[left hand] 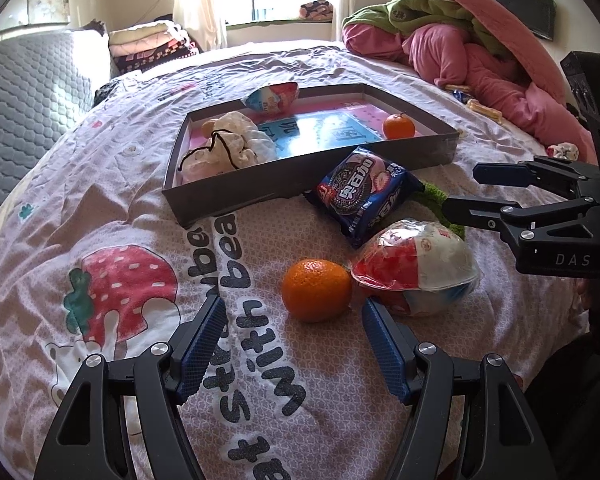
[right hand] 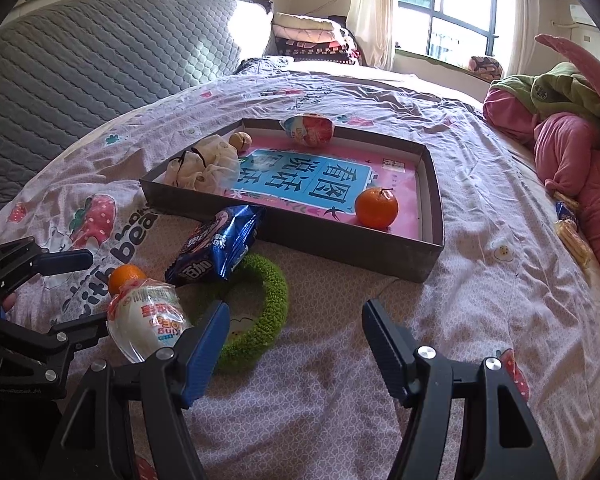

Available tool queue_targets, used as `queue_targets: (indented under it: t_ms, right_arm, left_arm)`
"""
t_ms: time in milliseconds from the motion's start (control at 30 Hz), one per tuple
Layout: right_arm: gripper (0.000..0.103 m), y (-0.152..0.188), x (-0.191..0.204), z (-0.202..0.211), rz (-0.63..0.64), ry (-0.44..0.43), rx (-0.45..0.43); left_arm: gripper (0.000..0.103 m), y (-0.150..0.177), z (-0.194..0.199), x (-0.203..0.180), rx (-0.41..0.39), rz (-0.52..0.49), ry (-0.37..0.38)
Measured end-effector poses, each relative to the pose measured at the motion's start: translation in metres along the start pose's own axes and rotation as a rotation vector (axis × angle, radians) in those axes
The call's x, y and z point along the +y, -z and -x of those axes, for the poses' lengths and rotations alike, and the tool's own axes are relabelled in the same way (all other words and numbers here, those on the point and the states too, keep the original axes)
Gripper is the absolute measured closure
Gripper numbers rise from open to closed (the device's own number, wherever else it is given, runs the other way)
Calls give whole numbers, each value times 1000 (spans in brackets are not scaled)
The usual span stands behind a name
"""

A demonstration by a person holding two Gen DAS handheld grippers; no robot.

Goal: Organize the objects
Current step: 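Move left gripper to the orange mandarin while right gripper moves to the green fuzzy ring, then close left gripper on the mandarin while right gripper closes on the green ring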

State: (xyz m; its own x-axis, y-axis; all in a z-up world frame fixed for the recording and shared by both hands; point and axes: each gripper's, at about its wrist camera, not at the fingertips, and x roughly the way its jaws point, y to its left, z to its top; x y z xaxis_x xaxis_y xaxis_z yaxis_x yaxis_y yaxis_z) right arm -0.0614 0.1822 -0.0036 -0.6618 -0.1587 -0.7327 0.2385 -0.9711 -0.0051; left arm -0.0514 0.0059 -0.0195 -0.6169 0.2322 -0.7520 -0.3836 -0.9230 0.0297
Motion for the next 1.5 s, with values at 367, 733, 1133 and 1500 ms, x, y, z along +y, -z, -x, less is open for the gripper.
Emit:
queue_targets:
  t_ms: [367, 733, 1133, 1500]
  right_arm:
    - [35, -1, 3, -10, -16, -11, 27]
    - [43, -1, 3, -28, -41, -3, 85]
    - [81, -3, 1, -38, -54, 30, 106]
    - [88, -5, -2, -35, -40, 27, 82]
  left_arm:
    - [31, -5, -9, -4, -3, -4, -34]
    - [31, -9, -17, -6, 1, 6, -56]
    - [46, -14, -23, -10, 11, 20, -23]
    - [63, -18, -26, -16, 28, 23, -4]
